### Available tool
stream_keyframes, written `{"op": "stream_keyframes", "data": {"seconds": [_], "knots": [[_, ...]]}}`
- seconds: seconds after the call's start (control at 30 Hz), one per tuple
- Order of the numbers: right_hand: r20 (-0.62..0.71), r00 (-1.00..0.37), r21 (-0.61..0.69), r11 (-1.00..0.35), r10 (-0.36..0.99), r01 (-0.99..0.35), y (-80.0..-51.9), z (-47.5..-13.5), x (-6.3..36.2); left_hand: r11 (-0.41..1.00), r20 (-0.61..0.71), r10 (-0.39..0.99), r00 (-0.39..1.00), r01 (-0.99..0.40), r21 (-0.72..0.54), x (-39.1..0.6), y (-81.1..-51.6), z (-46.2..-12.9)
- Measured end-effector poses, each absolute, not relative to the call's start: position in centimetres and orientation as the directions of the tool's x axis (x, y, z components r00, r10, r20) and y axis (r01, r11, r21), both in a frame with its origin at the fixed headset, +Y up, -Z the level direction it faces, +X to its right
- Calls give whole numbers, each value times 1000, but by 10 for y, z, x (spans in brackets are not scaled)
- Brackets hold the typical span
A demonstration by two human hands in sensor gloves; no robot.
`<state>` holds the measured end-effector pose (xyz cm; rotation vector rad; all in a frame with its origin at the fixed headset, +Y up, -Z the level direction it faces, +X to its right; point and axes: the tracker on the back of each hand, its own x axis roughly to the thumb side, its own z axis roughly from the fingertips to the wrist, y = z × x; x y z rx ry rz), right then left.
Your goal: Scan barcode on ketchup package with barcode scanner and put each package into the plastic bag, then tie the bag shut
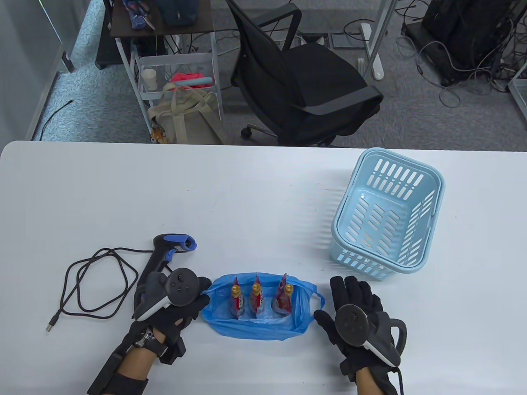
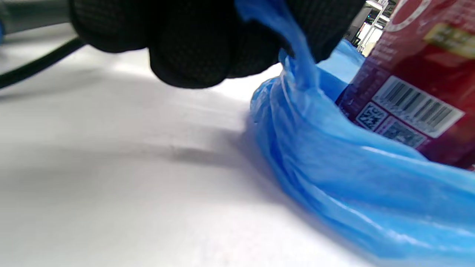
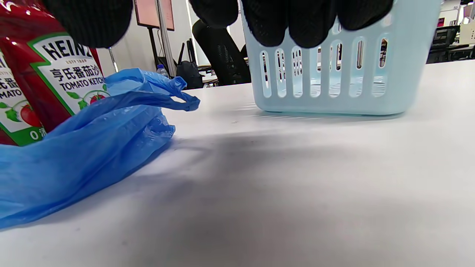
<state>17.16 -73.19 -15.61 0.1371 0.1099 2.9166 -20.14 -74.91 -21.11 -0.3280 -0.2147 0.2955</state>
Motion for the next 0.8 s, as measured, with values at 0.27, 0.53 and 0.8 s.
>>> {"op": "stream_keyframes", "data": {"seconds": [0.27,0.53,0.8], "knots": [[-25,-942,224,-917,334,-331,-751,-174,163,893,155,340,928,-267,-363,-200,-751,-211],[-170,-850,320,-788,498,-526,-769,-194,158,883,150,353,924,-276,-379,-200,-751,-211],[-156,-854,274,-809,496,-520,-773,-197,153,878,141,364,921,-289,-381,-201,-750,-212]]}}
